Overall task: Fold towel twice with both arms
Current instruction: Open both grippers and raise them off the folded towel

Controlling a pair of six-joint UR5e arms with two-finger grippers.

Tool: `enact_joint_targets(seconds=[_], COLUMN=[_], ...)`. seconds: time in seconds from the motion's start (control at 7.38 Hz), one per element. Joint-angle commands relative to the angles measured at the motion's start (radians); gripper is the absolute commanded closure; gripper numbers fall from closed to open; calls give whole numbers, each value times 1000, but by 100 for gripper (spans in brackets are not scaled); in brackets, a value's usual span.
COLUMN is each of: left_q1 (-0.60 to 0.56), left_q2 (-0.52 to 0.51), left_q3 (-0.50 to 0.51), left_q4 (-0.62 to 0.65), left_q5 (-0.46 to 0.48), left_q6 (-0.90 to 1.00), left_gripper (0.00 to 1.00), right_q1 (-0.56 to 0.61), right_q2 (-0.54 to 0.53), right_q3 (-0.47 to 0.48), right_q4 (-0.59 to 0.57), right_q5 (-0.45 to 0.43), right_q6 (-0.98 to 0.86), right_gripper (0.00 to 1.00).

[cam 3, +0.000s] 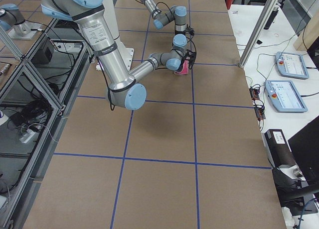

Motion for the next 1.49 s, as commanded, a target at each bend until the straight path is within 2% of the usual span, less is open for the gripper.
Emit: enact_joint_targets(seconds=[0.0, 1.08, 1.35], left_q1=[-2, -70, -78], left_q2=[1, 0, 0], left_q3=[-6, -13, -13], left_q4=[-19, -19, -19], left_q5=[0, -2, -2], left_q6=[0, -28, -28], left_gripper=[0, 0, 0], right_q1=[1, -14, -32], right_q2=[-2, -15, -15], right_q3=[0, -16, -23], right_q4=[1, -5, -5], right_q5=[0, 9, 9], right_q6=[0, 14, 167], right_gripper=[0, 0, 1])
